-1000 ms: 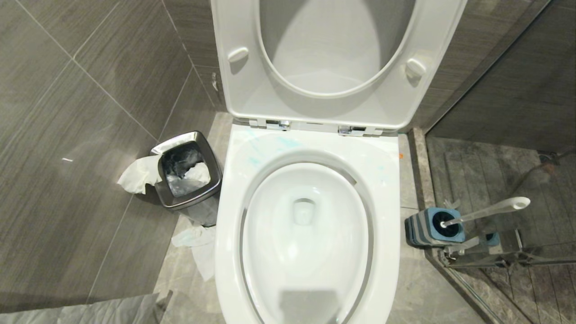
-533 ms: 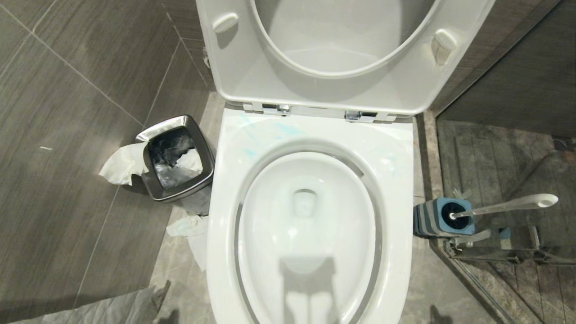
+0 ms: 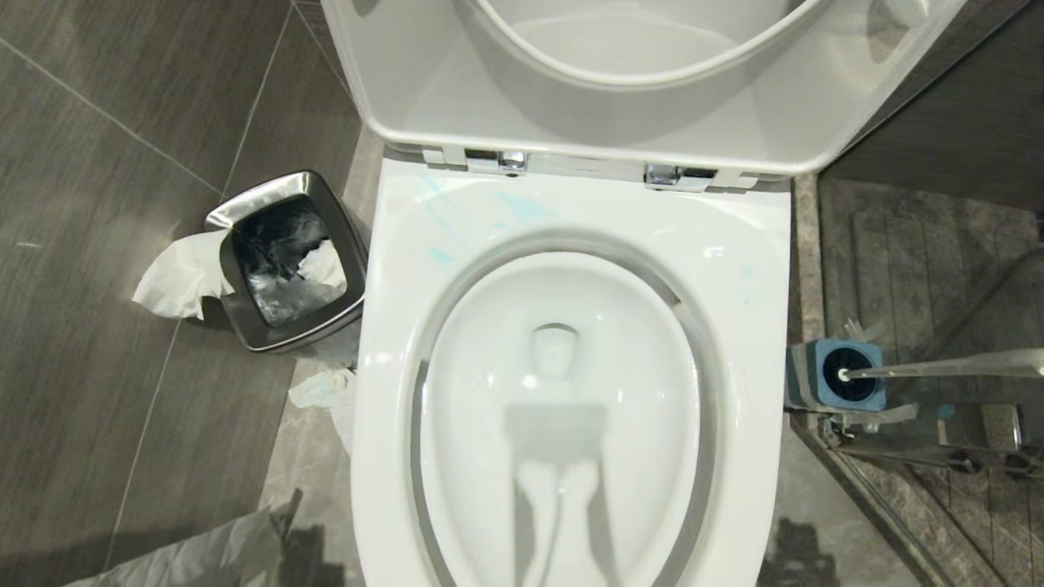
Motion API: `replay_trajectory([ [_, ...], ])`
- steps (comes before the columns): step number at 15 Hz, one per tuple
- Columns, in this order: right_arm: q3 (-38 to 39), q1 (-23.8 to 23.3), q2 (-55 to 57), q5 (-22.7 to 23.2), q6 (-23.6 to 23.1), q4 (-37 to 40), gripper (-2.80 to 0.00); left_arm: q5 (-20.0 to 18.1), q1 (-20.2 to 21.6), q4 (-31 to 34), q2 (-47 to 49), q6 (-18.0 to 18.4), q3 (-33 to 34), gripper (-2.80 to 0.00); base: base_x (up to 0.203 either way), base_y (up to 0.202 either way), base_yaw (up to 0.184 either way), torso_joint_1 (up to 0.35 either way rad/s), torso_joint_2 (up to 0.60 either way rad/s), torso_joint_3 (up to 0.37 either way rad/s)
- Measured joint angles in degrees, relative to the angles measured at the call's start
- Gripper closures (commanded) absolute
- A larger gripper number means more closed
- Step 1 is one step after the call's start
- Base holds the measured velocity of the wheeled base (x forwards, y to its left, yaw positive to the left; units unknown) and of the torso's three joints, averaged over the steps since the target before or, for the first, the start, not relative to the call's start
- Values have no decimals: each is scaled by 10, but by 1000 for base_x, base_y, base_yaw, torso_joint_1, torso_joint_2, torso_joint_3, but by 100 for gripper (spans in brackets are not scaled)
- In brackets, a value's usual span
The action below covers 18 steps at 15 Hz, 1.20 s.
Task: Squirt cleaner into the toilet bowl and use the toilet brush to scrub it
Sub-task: Pour in the cleaning agent
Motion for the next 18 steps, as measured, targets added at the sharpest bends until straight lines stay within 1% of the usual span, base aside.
replay_trajectory([
  [7,-9,0,0,-1,0,27,0,1,0,0,0,0,0,0,0,0,0,6,4,-194],
  [11,-10,0,2,-1,0,31,0,1,0,-1,0,-1,0,0,0,0,0,1,1,-50],
  [14,-18,0,26,-1,1,53,0,1,0,-1,0,-6,0,0,0,0,0,0,0,0],
  [15,-27,0,39,-1,1,72,0,1,0,-1,0,-7,0,0,0,0,0,0,0,0],
  [16,-42,0,53,-1,1,109,0,1,0,-1,0,-8,0,0,0,0,0,0,0,0],
  [18,-97,0,91,3,2,215,0,1,0,-1,0,-8,0,0,0,0,0,0,0,0],
])
